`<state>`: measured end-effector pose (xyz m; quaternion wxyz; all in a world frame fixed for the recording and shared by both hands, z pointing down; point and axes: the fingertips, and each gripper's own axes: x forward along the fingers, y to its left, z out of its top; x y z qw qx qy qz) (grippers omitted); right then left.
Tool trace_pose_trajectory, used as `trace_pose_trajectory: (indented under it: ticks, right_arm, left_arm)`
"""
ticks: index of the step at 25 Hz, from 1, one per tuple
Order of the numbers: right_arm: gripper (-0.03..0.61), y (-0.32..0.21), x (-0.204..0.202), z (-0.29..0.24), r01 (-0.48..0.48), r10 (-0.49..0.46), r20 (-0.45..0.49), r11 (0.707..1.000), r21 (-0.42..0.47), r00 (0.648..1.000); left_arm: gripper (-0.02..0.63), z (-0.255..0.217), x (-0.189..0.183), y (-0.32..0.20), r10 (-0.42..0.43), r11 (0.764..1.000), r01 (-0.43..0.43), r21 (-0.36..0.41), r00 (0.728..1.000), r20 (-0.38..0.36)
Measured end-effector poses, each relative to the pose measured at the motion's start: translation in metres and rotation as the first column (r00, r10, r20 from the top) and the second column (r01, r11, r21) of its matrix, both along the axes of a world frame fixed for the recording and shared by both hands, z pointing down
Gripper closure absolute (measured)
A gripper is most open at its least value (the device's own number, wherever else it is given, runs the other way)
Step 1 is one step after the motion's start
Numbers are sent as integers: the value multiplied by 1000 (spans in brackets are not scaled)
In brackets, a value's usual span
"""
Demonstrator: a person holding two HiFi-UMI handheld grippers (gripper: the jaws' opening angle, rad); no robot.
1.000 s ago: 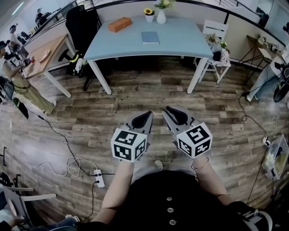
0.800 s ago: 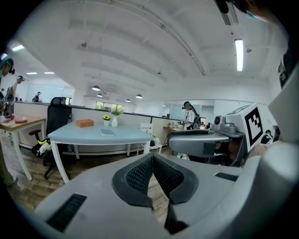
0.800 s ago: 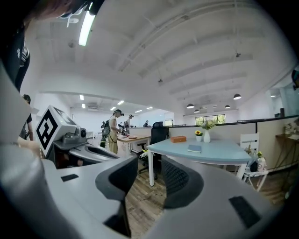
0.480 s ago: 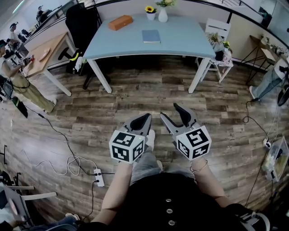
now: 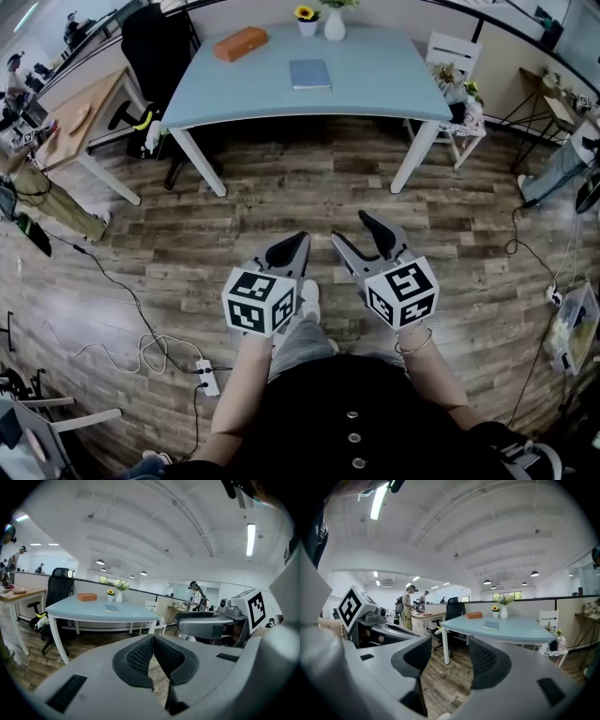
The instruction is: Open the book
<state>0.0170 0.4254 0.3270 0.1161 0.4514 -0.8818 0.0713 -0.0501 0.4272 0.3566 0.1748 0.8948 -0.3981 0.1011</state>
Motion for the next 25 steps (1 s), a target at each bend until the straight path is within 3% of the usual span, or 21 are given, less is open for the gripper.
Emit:
trace_pose_trajectory:
  ticks: [17,25]
  right_arm:
    - [354,-156,-32,-14,-12,13,-23,1000,26,1000]
    - [357,-194,-34,-15,-44,45,-27,999,29,999]
  left_arm:
    - [601,-22,-33,-165,35,998,-35,56,999,-8]
    - [601,-26,-34,-204,75,995,-75,64,997,-7]
